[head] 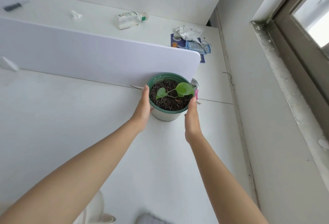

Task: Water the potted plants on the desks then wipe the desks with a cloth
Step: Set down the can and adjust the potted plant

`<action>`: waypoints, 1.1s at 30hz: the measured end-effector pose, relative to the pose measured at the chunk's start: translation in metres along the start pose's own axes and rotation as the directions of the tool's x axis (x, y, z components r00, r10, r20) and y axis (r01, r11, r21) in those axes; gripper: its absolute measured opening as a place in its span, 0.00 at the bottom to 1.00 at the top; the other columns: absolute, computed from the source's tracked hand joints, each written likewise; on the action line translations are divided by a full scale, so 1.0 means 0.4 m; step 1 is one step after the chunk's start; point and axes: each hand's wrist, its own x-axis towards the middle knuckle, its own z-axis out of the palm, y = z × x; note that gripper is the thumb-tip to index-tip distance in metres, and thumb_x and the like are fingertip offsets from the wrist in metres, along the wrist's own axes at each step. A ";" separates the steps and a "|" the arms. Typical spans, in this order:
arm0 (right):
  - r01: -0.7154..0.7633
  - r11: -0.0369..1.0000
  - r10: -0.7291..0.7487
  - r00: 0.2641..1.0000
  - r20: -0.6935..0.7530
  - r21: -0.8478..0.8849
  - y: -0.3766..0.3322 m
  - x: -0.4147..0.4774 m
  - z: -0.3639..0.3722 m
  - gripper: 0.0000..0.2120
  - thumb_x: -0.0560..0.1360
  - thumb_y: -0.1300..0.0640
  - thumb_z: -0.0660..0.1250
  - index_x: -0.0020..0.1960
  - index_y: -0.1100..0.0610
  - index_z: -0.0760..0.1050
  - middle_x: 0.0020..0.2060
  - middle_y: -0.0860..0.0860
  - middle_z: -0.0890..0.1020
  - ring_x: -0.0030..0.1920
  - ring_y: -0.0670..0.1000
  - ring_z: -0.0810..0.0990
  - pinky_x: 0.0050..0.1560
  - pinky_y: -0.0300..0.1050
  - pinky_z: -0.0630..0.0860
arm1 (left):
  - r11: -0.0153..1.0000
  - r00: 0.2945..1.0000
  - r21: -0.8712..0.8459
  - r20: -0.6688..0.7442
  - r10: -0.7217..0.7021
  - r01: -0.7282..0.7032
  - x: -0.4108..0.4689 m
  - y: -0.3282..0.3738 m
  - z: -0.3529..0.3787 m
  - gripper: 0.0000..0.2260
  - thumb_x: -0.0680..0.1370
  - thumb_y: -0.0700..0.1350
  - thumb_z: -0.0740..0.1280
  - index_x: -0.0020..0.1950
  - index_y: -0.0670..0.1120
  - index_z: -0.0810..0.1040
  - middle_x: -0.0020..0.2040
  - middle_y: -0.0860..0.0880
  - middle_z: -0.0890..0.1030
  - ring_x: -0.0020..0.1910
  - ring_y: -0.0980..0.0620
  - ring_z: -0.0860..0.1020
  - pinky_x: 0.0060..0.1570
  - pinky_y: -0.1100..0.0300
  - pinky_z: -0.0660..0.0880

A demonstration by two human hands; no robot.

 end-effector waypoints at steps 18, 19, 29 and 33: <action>-0.076 0.997 0.074 0.993 -0.092 -0.026 -0.077 -0.321 -0.010 0.29 0.79 0.41 0.43 0.67 0.57 0.69 0.69 0.53 0.70 0.70 0.52 0.66 0.72 0.53 0.61 | 0.977 0.971 0.110 -0.135 0.199 -0.185 -0.316 0.172 -0.127 0.06 0.79 0.45 0.59 0.46 0.47 0.74 0.43 0.48 0.79 0.40 0.52 0.79 0.43 0.60 0.72; -0.057 0.997 0.052 0.995 -0.083 -0.060 -0.082 -0.350 -0.007 0.29 0.79 0.42 0.43 0.64 0.58 0.72 0.67 0.53 0.72 0.68 0.52 0.68 0.71 0.54 0.62 | 0.968 0.960 0.093 -0.135 0.245 -0.233 -0.363 0.182 -0.147 0.07 0.78 0.44 0.59 0.43 0.47 0.75 0.39 0.50 0.81 0.36 0.54 0.80 0.40 0.62 0.72; 0.042 0.923 0.044 0.976 0.213 -0.384 -0.014 -0.596 0.095 0.20 0.79 0.47 0.54 0.49 0.62 0.76 0.48 0.56 0.81 0.53 0.55 0.78 0.49 0.44 0.72 | 0.945 0.806 0.055 -0.508 0.304 -0.322 -0.704 0.019 -0.441 0.11 0.78 0.41 0.57 0.39 0.46 0.77 0.29 0.55 0.83 0.29 0.59 0.80 0.40 0.63 0.72; 0.067 0.895 0.078 0.950 0.301 -0.440 0.044 -0.663 0.173 0.19 0.79 0.49 0.56 0.45 0.65 0.72 0.40 0.60 0.76 0.41 0.55 0.74 0.46 0.46 0.70 | 0.970 0.724 0.004 -0.665 0.183 -0.241 -0.751 -0.089 -0.547 0.12 0.78 0.43 0.58 0.38 0.46 0.76 0.26 0.56 0.81 0.27 0.61 0.78 0.40 0.62 0.70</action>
